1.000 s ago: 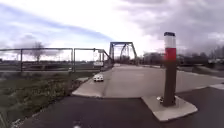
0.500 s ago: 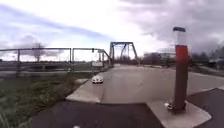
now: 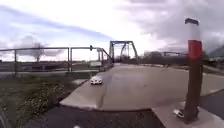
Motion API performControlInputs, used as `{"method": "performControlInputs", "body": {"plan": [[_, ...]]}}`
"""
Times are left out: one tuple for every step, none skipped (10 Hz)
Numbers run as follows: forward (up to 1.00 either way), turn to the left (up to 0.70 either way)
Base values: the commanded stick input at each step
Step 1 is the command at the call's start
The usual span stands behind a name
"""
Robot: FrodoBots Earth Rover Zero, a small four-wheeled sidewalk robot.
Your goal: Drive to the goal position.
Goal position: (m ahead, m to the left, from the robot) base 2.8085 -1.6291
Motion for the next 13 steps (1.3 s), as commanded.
{"method": "performControlInputs", "body": {"plan": [[0.45, 0.00], [0.45, 0.00], [0.45, 0.00], [0.45, 0.00], [0.45, 0.00], [0.45, 0.00], [0.45, 0.00], [0.35, 0.00], [0.00, 0.00], [0.00, 0.00], [0.00, 0.00], [0.00, 0.00], [0.00, 0.00]]}}
